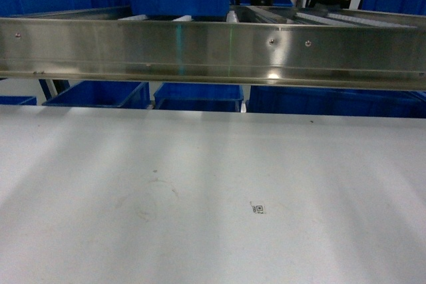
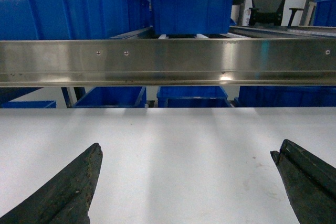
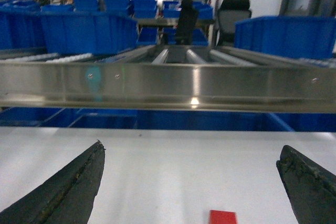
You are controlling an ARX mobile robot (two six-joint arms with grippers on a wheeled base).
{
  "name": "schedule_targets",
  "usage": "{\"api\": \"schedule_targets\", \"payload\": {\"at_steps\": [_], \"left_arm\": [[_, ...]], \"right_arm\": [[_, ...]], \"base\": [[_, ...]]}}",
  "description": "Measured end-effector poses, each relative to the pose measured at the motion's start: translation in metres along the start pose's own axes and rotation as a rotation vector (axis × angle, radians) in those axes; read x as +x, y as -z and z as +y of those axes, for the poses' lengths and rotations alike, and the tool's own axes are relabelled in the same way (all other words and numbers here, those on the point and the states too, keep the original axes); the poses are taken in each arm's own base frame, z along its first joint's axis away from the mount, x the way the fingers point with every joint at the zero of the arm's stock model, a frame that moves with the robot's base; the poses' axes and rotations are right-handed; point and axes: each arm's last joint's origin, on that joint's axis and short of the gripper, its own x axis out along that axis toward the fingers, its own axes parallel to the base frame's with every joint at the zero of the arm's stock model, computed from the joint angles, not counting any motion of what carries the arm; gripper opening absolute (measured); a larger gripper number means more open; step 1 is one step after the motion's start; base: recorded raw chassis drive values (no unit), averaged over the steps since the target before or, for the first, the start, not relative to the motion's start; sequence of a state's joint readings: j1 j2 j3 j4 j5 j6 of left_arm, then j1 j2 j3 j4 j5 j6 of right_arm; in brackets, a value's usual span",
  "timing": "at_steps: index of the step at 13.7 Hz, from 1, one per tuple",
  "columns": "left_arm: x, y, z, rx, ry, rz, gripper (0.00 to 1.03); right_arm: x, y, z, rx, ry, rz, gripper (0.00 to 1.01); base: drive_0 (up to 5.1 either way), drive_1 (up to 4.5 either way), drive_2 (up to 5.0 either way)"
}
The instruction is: Place magnetic block on left shelf second layer
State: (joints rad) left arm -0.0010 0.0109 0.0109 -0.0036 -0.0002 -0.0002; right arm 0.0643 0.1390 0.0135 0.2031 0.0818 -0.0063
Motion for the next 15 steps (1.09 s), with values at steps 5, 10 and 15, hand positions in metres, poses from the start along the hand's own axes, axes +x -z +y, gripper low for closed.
{"api": "schedule_targets", "payload": {"at_steps": [5,10,15], "left_arm": [[0.000,0.000,0.000,0.000,0.000,-0.001,0.98],[0.000,0.000,0.000,0.000,0.000,0.000,0.98],[0.000,0.000,0.000,0.000,0.000,0.000,0.98]], "right_arm": [[0.176,0.037,0.002,0.116,0.099,0.358,0.98],[0.184,0.101,-0.039,0.123,0.206,0.526,0.98],[0.161,0.131,-0.049,0.144,0.195,0.591,0.98]], "base": [[0.0,0.00,0.0],[0.0,0.00,0.0],[0.0,0.00,0.0]]}}
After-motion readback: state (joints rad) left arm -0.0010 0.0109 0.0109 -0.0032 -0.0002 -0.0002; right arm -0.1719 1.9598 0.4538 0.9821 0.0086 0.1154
